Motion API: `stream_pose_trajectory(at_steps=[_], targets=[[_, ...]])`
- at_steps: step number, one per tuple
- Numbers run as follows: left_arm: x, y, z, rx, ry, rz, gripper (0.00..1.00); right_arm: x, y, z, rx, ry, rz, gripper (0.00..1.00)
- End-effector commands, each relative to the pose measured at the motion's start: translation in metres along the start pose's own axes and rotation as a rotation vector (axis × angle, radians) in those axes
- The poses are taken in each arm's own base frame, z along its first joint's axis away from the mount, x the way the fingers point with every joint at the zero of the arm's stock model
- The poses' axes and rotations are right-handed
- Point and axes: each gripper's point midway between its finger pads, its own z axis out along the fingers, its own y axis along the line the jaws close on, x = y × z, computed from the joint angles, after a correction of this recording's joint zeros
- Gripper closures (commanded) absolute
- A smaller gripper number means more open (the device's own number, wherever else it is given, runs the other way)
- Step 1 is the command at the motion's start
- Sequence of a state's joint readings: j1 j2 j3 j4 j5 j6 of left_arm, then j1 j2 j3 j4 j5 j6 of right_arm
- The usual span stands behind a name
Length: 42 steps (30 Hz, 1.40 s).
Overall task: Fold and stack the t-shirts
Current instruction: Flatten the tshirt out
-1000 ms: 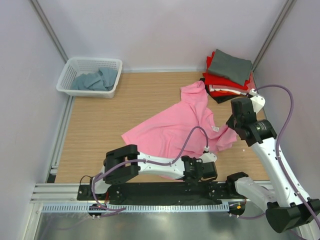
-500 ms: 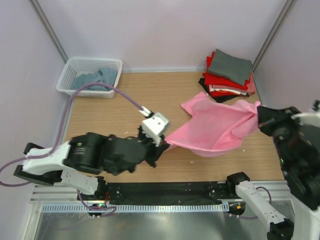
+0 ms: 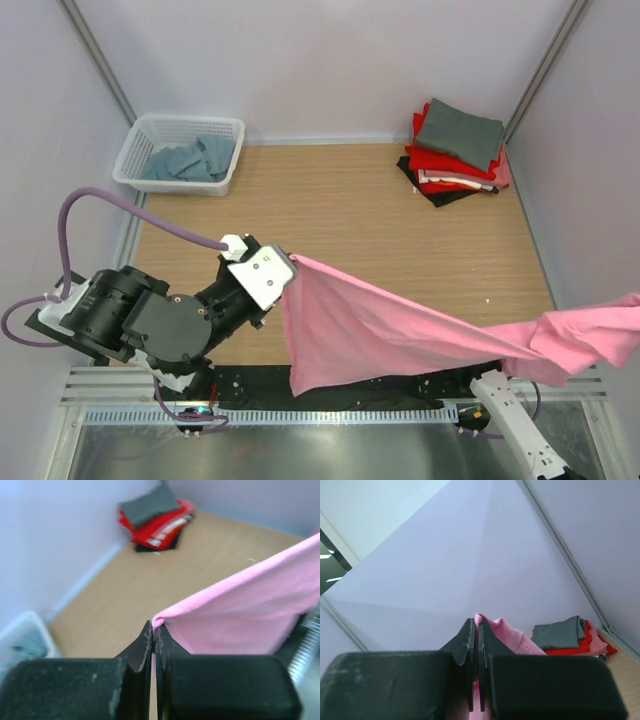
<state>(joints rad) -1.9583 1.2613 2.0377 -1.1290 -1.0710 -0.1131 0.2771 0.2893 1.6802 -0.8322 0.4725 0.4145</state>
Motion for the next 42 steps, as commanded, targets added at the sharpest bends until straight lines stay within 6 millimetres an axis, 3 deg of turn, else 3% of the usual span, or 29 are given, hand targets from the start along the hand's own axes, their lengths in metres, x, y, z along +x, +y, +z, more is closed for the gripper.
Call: stream_pose_trajectory(at_steps=[1,3,6,9,10,12,13,16,17,18,19,20,22,23,24,25,26,27,28,29,30,32,34,35,36,37,39,40,42], targets=[[-0.015,0.073,-0.016,-0.338,-0.047,0.062,1.0,-0.007,0.006,0.024,-0.004,-0.03,-0.039,0.99],[-0.02,0.077,-0.016,-0.406,-0.062,0.082,1.0,0.017,0.015,0.049,-0.015,0.038,-0.069,0.99],[-0.023,0.11,-0.031,-0.417,-0.167,-0.034,1.0,0.063,0.022,0.088,0.022,0.154,-0.114,0.99],[-0.014,0.151,-0.047,-0.452,-0.246,-0.159,1.0,0.146,0.011,0.146,0.18,0.33,-0.185,0.99],[-0.009,0.155,-0.048,-0.458,-0.25,-0.156,1.0,0.195,-0.011,0.173,0.323,0.414,-0.269,0.99],[-0.004,0.171,-0.058,-0.465,-0.283,-0.172,1.0,0.23,-0.022,0.198,0.441,0.447,-0.287,0.99],[-0.004,0.169,-0.057,-0.447,-0.309,-0.162,1.0,0.284,-0.038,0.221,0.52,0.524,-0.372,0.99],[0.004,0.135,-0.036,-0.393,-0.296,0.051,1.0,0.355,-0.04,0.27,0.516,0.618,-0.394,0.99],[0.006,0.128,-0.029,-0.427,-0.293,0.063,1.0,0.441,-0.075,0.276,0.562,0.807,-0.468,0.94],[0.009,0.128,-0.016,-0.513,-0.232,0.179,1.0,0.448,-0.062,0.307,0.527,0.819,-0.411,0.84],[0.011,0.131,-0.007,-0.564,-0.211,0.197,1.0,0.467,-0.093,0.295,0.618,0.951,-0.449,0.35],[0.022,0.133,0.008,-0.601,-0.144,0.287,1.0,0.524,-0.109,0.31,0.61,1.041,-0.43,0.08],[0.054,0.167,0.047,-0.766,0.0,0.313,1.0,0.542,-0.14,0.285,0.717,1.164,-0.463,0.0],[0.077,0.18,0.061,-0.782,0.107,0.345,1.0,0.538,-0.146,0.288,0.753,1.131,-0.494,0.0],[0.105,0.226,0.061,-0.882,0.23,0.312,1.0,0.531,-0.148,0.283,0.779,1.122,-0.531,0.0],[0.131,0.24,0.08,-0.881,0.285,0.182,1.0,0.526,-0.144,0.287,0.771,1.096,-0.55,0.0],[0.149,0.256,0.093,-0.841,0.321,0.107,1.0,0.546,-0.164,0.257,0.811,1.185,-0.627,0.0],[0.177,0.299,0.082,-0.917,0.398,-0.003,1.0,0.501,-0.132,0.267,0.743,1.092,-0.56,0.0],[0.198,0.31,0.092,-0.889,0.472,-0.07,1.0,0.5,-0.121,0.288,0.671,0.983,-0.482,0.0],[0.211,0.314,0.106,-0.831,0.474,-0.164,1.0,0.505,-0.141,0.259,0.696,1.024,-0.486,0.0],[0.22,0.325,0.103,-0.861,0.5,-0.191,1.0,0.476,-0.119,0.264,0.633,0.961,-0.418,0.0],[0.238,0.327,0.11,-0.873,0.566,-0.225,1.0,0.473,-0.123,0.25,0.629,0.97,-0.417,0.0],[0.25,0.323,0.106,-0.878,0.615,-0.236,1.0,0.479,-0.107,0.237,0.543,1.034,-0.376,0.0],[0.256,0.317,0.102,-0.889,0.621,-0.272,1.0,0.493,-0.111,0.22,0.519,1.094,-0.382,0.0],[0.261,0.315,0.096,-0.904,0.634,-0.278,1.0,0.51,-0.09,0.206,0.418,1.16,-0.341,0.0],[0.268,0.31,0.089,-0.913,0.66,-0.288,1.0,0.511,-0.067,0.212,0.316,1.122,-0.301,0.0],[0.282,0.296,0.074,-0.926,0.69,-0.326,1.0,0.535,-0.048,0.19,0.209,1.183,-0.281,0.0],[0.289,0.29,0.069,-0.926,0.709,-0.336,1.0,0.555,-0.021,0.179,0.108,1.229,-0.252,0.0],[0.309,0.276,0.054,-0.948,0.738,-0.372,1.0,0.573,0.002,0.175,0.033,1.262,-0.247,0.0]])
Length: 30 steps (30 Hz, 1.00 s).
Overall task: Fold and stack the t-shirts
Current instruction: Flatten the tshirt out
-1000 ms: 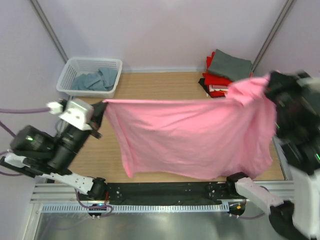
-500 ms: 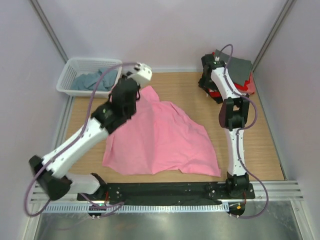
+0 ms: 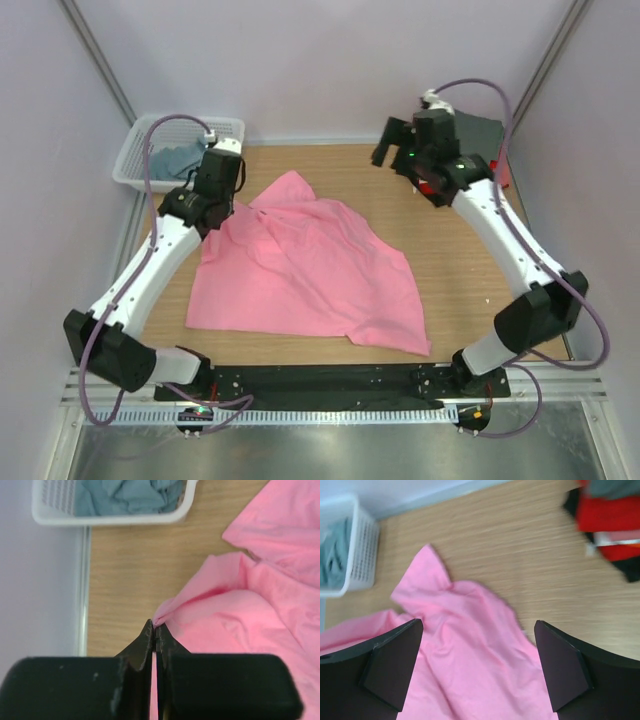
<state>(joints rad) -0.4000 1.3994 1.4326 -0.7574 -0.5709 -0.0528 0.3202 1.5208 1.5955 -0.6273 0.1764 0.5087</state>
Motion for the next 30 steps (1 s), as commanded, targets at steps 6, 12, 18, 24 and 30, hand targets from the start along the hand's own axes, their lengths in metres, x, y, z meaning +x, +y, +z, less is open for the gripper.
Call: stream_pose_trajectory(at_steps=[6,12,18,24,30], targets=[[0.104,0.003,0.004,0.02,0.233,-0.191,0.98,0.114,0.132,0.092,-0.332,0.28,-0.225,0.04],[0.12,-0.007,0.018,0.082,0.296,-0.258,1.0,0.142,0.172,0.139,-0.349,0.312,-0.287,0.12],[0.126,-0.012,0.025,0.088,0.317,-0.256,1.0,0.164,0.16,0.195,-0.17,0.226,-0.341,0.11],[0.13,-0.012,0.026,0.081,0.32,-0.249,1.0,0.176,0.161,0.239,-0.129,0.174,-0.347,0.13],[0.134,-0.014,0.022,0.099,0.31,-0.261,1.0,0.197,0.161,0.263,-0.142,0.178,-0.347,0.19]])
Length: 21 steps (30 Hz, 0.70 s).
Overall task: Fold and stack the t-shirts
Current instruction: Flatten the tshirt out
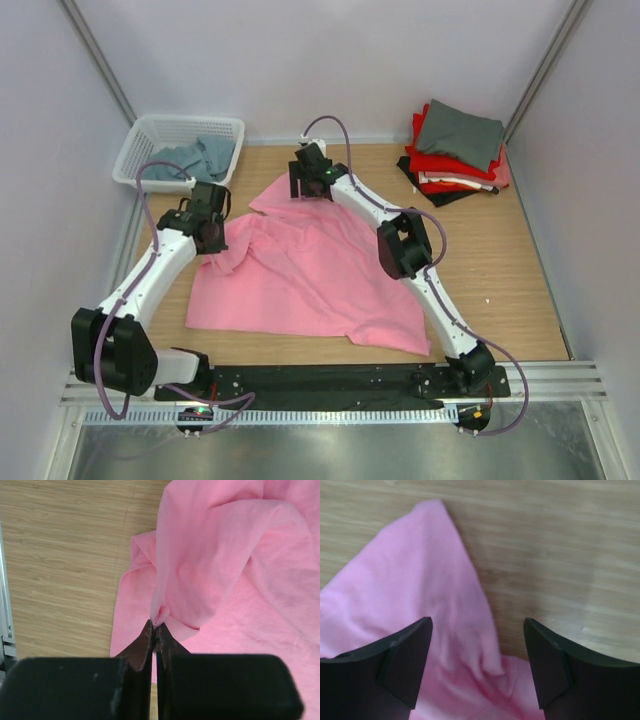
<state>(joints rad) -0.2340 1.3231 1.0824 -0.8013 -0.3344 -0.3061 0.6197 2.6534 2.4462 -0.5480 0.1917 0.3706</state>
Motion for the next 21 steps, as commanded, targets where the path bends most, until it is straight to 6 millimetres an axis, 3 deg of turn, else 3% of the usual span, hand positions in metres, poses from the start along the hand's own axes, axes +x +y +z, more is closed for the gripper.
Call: stream_pose_trajectory(at_steps=[1,2,4,5,6,8,10,12,13,15,16,17,18,20,21], targets=[[-0.007,-0.003,-0.005,0.026,-0.044,-0.029,1.0,-0.018,0.005,0.006,-0.005,-0.075,0.005,0.22],[-0.007,-0.002,-0.005,0.025,-0.046,-0.029,1.0,-0.017,0.004,0.008,-0.004,-0.075,0.008,0.25],[-0.007,-0.002,-0.004,0.021,-0.041,-0.029,1.0,-0.015,0.005,0.013,-0.012,-0.082,0.009,0.4],[-0.007,-0.002,-0.004,0.019,-0.04,-0.03,1.0,-0.01,0.003,0.016,-0.012,-0.075,0.01,0.51],[-0.008,-0.002,-0.003,0.015,-0.042,-0.029,1.0,-0.009,0.0,0.018,-0.004,-0.076,0.01,0.74],[-0.012,0.0,-0.003,0.004,-0.05,-0.026,1.0,-0.009,-0.009,0.018,0.026,-0.086,0.022,0.96],[-0.019,0.001,-0.004,-0.007,-0.055,-0.023,1.0,-0.028,-0.036,0.008,0.106,-0.132,0.057,0.99],[-0.035,-0.002,-0.007,-0.006,-0.059,-0.018,1.0,-0.018,-0.071,0.007,0.199,-0.113,0.101,0.99],[-0.042,-0.004,-0.009,-0.003,-0.065,-0.02,1.0,-0.028,-0.111,-0.005,0.298,-0.131,0.141,0.99],[-0.064,-0.008,-0.011,0.003,-0.091,-0.012,1.0,-0.036,-0.15,-0.016,0.37,-0.151,0.197,0.99],[-0.072,-0.01,-0.011,0.004,-0.104,-0.01,1.0,-0.031,-0.183,-0.02,0.423,-0.138,0.216,0.99],[-0.08,-0.011,-0.012,0.005,-0.116,-0.01,1.0,-0.044,-0.193,-0.032,0.423,-0.163,0.227,0.99],[-0.098,-0.016,-0.01,0.013,-0.142,-0.011,1.0,-0.049,-0.203,-0.034,0.423,-0.172,0.232,0.99],[-0.114,-0.025,-0.006,0.042,-0.16,0.025,1.0,-0.056,-0.224,-0.039,0.43,-0.17,0.225,0.99],[-0.121,-0.033,0.006,0.051,-0.158,0.038,1.0,-0.059,-0.229,-0.04,0.427,-0.169,0.223,0.99]])
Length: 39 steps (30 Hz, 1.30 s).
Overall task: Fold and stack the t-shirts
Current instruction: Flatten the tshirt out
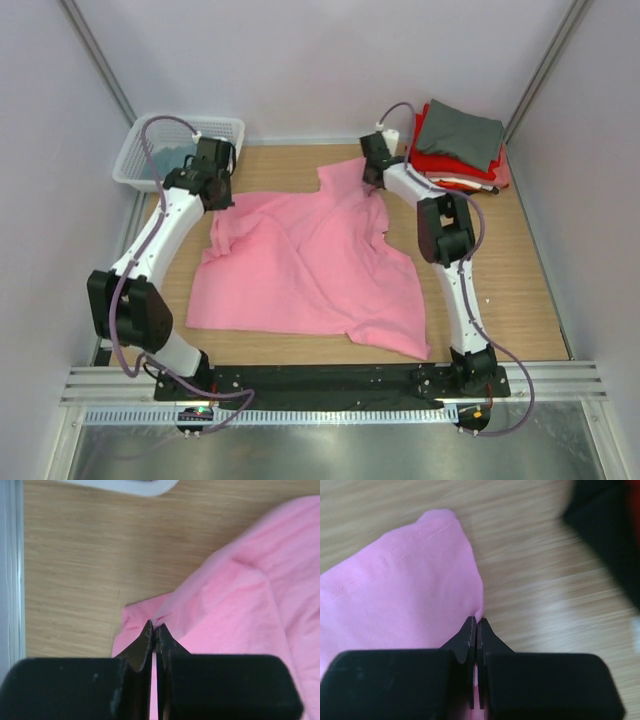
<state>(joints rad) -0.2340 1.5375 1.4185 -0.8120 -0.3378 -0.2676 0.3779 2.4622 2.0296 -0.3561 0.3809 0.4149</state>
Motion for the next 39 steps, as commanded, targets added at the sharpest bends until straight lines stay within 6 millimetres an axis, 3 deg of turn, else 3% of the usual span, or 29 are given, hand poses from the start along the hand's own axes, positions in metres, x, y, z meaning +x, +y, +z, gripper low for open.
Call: stream_pose_trajectory(at_steps=[1,6,7,8,10,11,13,14,15,16,17,19,20,21,23,24,26,27,28,30,31,32,33,34,35,36,37,38,39], targets=[[-0.047,-0.017,0.013,0.046,-0.082,0.052,1.0,-0.059,-0.038,-0.015,0.046,-0.098,0.032,0.99],[-0.083,-0.044,0.042,0.114,-0.096,0.128,1.0,-0.074,-0.044,-0.004,0.041,-0.117,0.031,0.99],[-0.083,-0.05,0.059,0.111,-0.075,0.141,1.0,-0.077,-0.043,-0.003,0.04,-0.121,0.028,0.99],[-0.105,-0.054,0.058,0.116,-0.116,0.147,1.0,-0.09,-0.037,-0.004,0.024,-0.147,0.029,0.99],[-0.114,-0.056,0.071,0.089,-0.107,0.162,1.0,-0.1,-0.031,-0.001,0.013,-0.163,0.033,0.99],[-0.129,-0.06,0.086,0.071,-0.119,0.166,1.0,-0.103,-0.029,0.0,0.006,-0.168,0.026,0.99],[-0.131,-0.055,0.101,0.015,-0.085,0.178,0.98,-0.111,-0.026,0.001,-0.002,-0.187,0.026,0.99],[-0.123,-0.057,0.124,-0.014,-0.04,0.182,0.95,-0.115,-0.025,-0.001,-0.004,-0.196,0.024,0.99],[-0.136,-0.055,0.114,-0.02,-0.056,0.15,0.89,-0.119,-0.027,-0.002,0.006,-0.208,0.02,0.99],[-0.137,-0.052,0.114,-0.034,-0.05,0.13,0.66,-0.123,-0.031,-0.005,0.027,-0.217,0.018,0.99],[-0.137,-0.05,0.113,-0.045,-0.047,0.111,0.51,-0.132,-0.033,-0.014,0.034,-0.236,0.02,0.93],[-0.14,-0.041,0.095,-0.079,-0.07,0.068,0.33,-0.135,-0.036,-0.023,0.039,-0.237,0.005,0.66],[-0.144,-0.032,0.077,-0.097,-0.099,0.032,0.28,-0.148,-0.036,-0.04,0.031,-0.258,0.01,0.3],[-0.155,-0.027,0.061,-0.103,-0.14,0.015,0.25,-0.152,-0.036,-0.047,0.025,-0.261,0.012,0.19],[-0.146,-0.016,0.046,-0.131,-0.135,-0.007,0.2,-0.166,-0.035,-0.073,0.005,-0.281,0.026,0.09],[-0.152,-0.008,0.019,-0.126,-0.173,-0.032,0.2,-0.169,-0.036,-0.085,0.001,-0.278,0.028,0.08],[-0.133,-0.004,0.009,-0.126,-0.143,-0.033,0.2,-0.162,-0.033,-0.104,-0.001,-0.261,0.026,0.07],[-0.125,-0.003,0.002,-0.121,-0.137,-0.033,0.2,-0.177,-0.033,-0.136,-0.02,-0.293,0.047,0.07],[-0.103,-0.001,-0.009,-0.111,-0.116,-0.018,0.21,-0.155,-0.035,-0.136,-0.014,-0.247,0.028,0.07],[-0.08,-0.007,-0.015,-0.063,-0.106,-0.03,0.22,-0.139,-0.022,-0.164,-0.049,-0.234,0.02,0.07],[-0.048,-0.006,-0.018,-0.044,-0.066,-0.023,0.23,-0.122,-0.026,-0.182,-0.052,-0.209,0.009,0.07],[-0.035,-0.015,-0.018,0.014,-0.05,-0.058,0.23,-0.109,-0.026,-0.19,-0.056,-0.185,0.014,0.07],[-0.021,-0.021,-0.019,0.046,-0.032,-0.063,0.26,-0.087,-0.02,-0.2,-0.063,-0.147,-0.005,0.07],[-0.008,-0.025,-0.029,0.092,-0.034,-0.076,0.27,-0.062,-0.03,-0.213,-0.054,-0.104,-0.017,0.07],[0.021,-0.031,-0.02,0.11,0.021,-0.073,0.29,-0.045,-0.032,-0.219,-0.049,-0.079,0.0,0.07],[0.038,-0.045,-0.025,0.159,0.039,-0.052,0.31,-0.022,-0.036,-0.229,-0.041,-0.036,-0.011,0.07],[0.045,-0.049,-0.034,0.182,0.023,-0.045,0.31,0.007,-0.052,-0.24,-0.021,0.011,-0.013,0.06],[0.067,-0.052,-0.032,0.179,0.055,-0.021,0.32,0.024,-0.06,-0.248,-0.015,0.039,0.007,0.06],[0.078,-0.065,-0.04,0.205,0.058,-0.008,0.33,0.07,-0.074,-0.25,0.008,0.131,0.01,0.07]])
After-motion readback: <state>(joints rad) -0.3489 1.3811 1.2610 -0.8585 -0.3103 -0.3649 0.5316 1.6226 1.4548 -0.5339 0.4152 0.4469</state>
